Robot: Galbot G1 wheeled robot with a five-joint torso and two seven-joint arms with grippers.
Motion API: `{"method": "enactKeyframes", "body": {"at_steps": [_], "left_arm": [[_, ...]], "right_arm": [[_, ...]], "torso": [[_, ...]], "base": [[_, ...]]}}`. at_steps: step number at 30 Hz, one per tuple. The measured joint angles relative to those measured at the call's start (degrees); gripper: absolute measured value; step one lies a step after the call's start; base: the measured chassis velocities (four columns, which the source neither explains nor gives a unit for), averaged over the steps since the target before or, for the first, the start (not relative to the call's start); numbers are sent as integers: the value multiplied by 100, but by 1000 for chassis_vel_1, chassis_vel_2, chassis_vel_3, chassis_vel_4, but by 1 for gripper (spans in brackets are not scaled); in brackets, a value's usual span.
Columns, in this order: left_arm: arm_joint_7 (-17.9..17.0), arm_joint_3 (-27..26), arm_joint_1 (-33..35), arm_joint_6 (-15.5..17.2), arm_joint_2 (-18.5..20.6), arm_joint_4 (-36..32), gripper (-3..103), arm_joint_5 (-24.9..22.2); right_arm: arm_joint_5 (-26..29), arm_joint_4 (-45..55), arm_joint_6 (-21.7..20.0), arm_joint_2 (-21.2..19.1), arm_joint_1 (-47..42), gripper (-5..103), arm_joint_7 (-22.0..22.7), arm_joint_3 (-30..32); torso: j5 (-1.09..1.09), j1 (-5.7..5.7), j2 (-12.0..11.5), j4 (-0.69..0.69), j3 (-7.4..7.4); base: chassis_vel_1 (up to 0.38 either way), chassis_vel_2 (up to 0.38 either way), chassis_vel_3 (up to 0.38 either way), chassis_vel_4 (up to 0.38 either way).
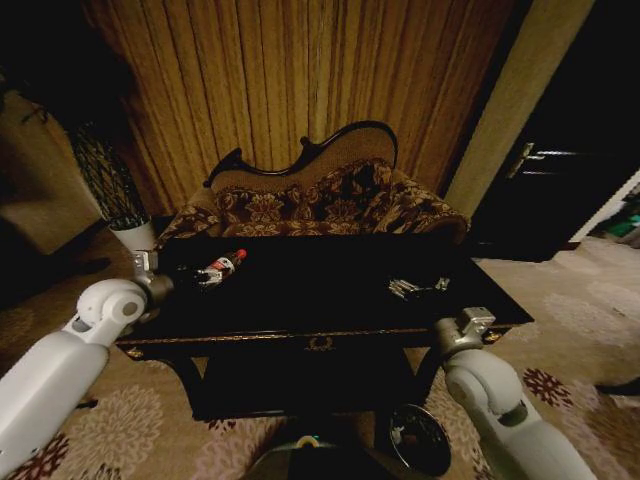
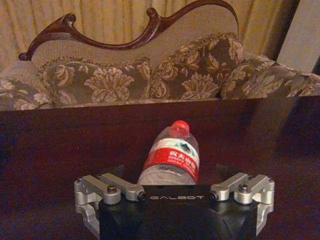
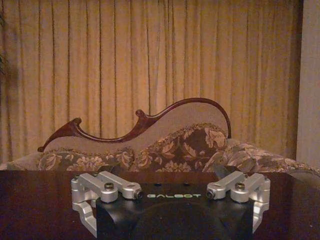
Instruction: Move to the front of the table and place the trash on the table into the trash bin.
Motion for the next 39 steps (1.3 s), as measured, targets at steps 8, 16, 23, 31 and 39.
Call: {"method": "enactKeyframes", "body": {"at_steps": [8, 16, 23, 31, 39], "left_arm": [[7, -50, 144, -2, -37, 30, 100, 80], [144, -85, 174, -5, -94, 92, 100, 132], [78, -72, 213, -5, -190, 48, 86, 124], [98, -181, 311, -10, -197, 52, 59, 99], [111, -221, 356, -28, -219, 59, 44, 99]], "right_arm": [[5, -71, 8, -40, 92, 100, 3, 13], [8, -78, 16, -48, 79, 100, 8, 21], [23, -109, 23, -81, 113, 100, 9, 35], [-84, -233, 86, -96, 187, 100, 7, 27], [-91, -277, 100, -108, 203, 100, 4, 13]], "torso": [[0, 0, 0, 0, 0], [0, 0, 0, 0, 0], [0, 0, 0, 0, 0], [1, 0, 0, 0, 0], [1, -1, 0, 1, 0]], "base": [[0, 0, 0, 0], [0, 0, 0, 0], [0, 0, 0, 0], [0, 0, 0, 0], [0, 0, 0, 0]]}}
